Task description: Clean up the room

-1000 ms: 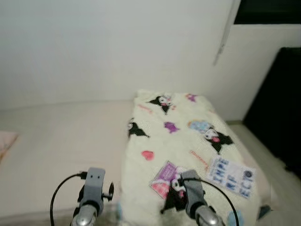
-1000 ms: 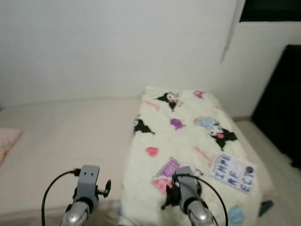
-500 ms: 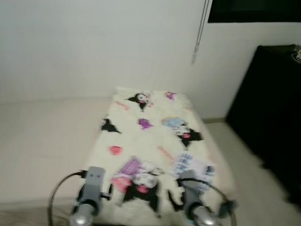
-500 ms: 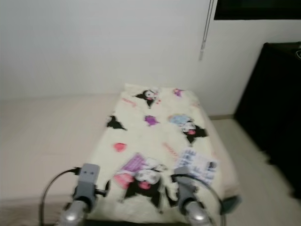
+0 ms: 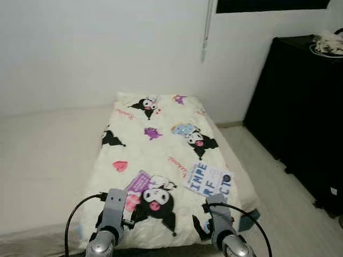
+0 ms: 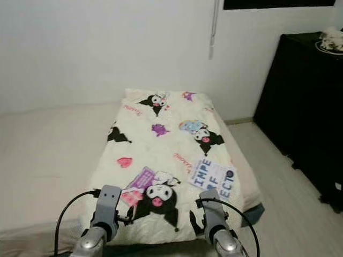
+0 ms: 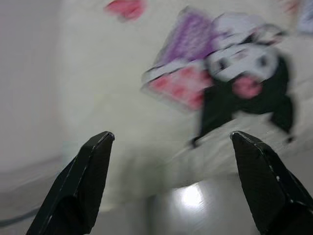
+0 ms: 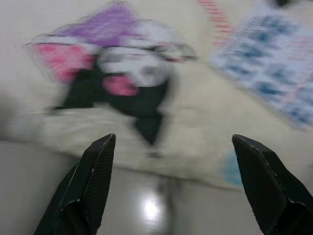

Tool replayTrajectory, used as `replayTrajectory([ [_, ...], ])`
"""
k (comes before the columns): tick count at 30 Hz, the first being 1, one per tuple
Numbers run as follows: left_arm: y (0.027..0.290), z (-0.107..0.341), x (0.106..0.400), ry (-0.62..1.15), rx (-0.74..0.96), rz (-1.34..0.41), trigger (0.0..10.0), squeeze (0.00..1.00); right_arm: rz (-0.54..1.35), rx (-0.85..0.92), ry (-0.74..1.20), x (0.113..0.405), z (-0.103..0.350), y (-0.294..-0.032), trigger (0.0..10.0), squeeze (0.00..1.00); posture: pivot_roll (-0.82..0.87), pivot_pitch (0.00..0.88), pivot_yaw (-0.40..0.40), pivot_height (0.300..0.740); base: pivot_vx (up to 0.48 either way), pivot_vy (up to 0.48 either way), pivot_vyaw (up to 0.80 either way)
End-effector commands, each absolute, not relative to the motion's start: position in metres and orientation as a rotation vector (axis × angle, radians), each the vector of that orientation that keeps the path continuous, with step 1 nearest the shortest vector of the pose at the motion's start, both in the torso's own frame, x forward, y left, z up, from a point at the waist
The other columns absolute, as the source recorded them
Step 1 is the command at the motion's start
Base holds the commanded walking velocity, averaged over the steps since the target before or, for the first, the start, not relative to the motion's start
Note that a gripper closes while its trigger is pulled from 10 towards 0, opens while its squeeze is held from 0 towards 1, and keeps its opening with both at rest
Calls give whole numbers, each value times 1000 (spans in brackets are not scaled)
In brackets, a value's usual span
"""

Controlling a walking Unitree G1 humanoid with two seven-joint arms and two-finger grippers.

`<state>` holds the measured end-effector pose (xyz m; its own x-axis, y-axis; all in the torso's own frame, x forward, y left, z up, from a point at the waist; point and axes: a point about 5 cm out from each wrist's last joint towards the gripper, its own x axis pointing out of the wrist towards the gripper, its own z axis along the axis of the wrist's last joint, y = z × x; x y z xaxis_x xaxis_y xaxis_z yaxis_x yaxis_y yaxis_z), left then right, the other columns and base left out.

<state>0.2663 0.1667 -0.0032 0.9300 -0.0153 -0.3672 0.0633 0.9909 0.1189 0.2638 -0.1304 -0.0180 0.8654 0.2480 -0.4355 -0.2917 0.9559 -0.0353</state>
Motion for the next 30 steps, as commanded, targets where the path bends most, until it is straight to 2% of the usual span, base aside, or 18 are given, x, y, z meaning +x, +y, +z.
replayTrajectory([
  [1, 165, -4, 265, 377, 135, -44, 10000, 0, 263, -102, 449, 264, -19, -138, 10000, 0, -9, 54, -24, 740, 0, 0, 0],
  [17, 160, -1, 263, 337, 127, -55, 10000, 0, 254, -94, 443, 265, -17, -138, 10000, 0, -7, 52, -26, 740, 0, 0, 0],
  [30, 155, 6, 265, 284, 83, -58, 10000, 0, 154, -44, 425, 267, -15, -148, 10000, 0, -12, 48, -27, 740, 0, 0, 0],
])
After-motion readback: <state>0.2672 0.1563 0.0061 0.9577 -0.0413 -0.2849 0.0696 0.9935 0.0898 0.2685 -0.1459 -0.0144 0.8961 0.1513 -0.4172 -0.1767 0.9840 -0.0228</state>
